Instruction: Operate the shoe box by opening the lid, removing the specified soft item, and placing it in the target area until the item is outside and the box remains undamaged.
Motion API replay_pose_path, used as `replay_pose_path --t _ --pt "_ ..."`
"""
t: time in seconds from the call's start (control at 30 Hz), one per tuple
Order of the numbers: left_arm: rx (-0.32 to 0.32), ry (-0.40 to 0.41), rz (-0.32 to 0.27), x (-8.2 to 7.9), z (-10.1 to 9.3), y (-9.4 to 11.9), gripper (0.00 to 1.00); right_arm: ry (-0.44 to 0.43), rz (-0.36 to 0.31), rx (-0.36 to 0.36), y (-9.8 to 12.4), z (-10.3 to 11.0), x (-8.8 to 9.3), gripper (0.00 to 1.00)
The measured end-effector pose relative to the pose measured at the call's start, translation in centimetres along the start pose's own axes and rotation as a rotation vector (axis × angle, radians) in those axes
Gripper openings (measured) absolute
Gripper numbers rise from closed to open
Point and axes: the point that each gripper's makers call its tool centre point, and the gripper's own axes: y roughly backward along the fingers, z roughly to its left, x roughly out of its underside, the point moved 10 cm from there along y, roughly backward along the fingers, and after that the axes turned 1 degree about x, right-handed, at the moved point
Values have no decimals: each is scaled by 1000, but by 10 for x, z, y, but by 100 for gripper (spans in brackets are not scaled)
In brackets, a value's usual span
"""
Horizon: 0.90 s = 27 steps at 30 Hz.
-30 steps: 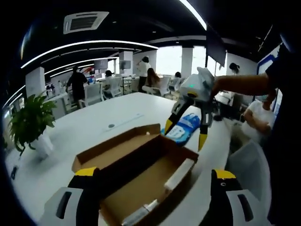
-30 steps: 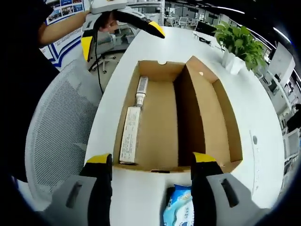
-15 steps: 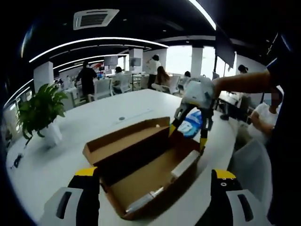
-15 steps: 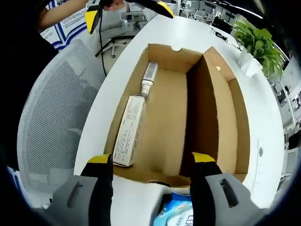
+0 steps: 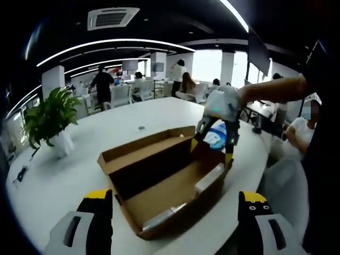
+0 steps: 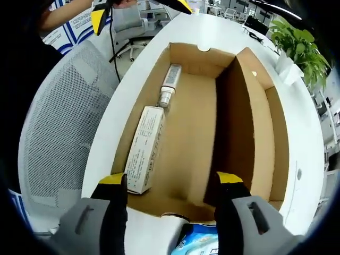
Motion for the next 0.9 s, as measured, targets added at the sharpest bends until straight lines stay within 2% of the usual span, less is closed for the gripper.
replay_pose_path --t 0.17,0.3,0.57,0.9 --pt "-7 3 -4 1 1 1 100 -5 13 20 4 -4 4 60" --pt "-10 3 -1 2 3 2 99 -17 -11 -6 6 -1 3 61" --pt "-13 -5 -10 0 -2 4 99 -20 -21 -35 -2 7 -1 56" --pt "-22 4 -2 7 -3 7 98 -22 -22 -17 -8 3 4 50"
